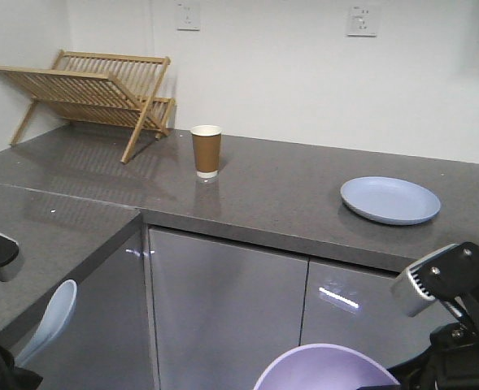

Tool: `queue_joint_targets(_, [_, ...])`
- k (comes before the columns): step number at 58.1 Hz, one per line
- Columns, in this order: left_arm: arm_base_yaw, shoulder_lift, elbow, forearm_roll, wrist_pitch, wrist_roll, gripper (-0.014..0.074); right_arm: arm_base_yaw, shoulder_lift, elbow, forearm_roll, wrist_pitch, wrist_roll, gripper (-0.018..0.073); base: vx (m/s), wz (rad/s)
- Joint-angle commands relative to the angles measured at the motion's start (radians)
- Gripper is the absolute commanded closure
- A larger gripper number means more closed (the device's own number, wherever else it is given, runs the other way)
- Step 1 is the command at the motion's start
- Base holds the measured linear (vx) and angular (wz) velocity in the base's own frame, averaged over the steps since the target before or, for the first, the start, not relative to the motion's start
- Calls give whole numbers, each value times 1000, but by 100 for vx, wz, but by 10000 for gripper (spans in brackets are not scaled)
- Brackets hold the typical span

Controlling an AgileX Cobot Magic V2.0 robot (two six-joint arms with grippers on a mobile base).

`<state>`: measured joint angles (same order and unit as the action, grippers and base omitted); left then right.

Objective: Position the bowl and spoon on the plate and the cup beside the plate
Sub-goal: 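Drive the base holding spoon and bowl to the counter with the plate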

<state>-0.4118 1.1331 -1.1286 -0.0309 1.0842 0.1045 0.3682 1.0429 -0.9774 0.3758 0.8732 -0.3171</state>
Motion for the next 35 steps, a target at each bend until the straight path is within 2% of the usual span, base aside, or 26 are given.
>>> queue_joint_targets(1, [-6,-23,-23,-9,-52,-2,450,-1,-20,-31,24,-53,-4,443,13,-36])
queue_joint_targets(35, [-6,-23,-23,-9,-52,-2,450,-1,-20,-31,24,-53,-4,443,19,-25])
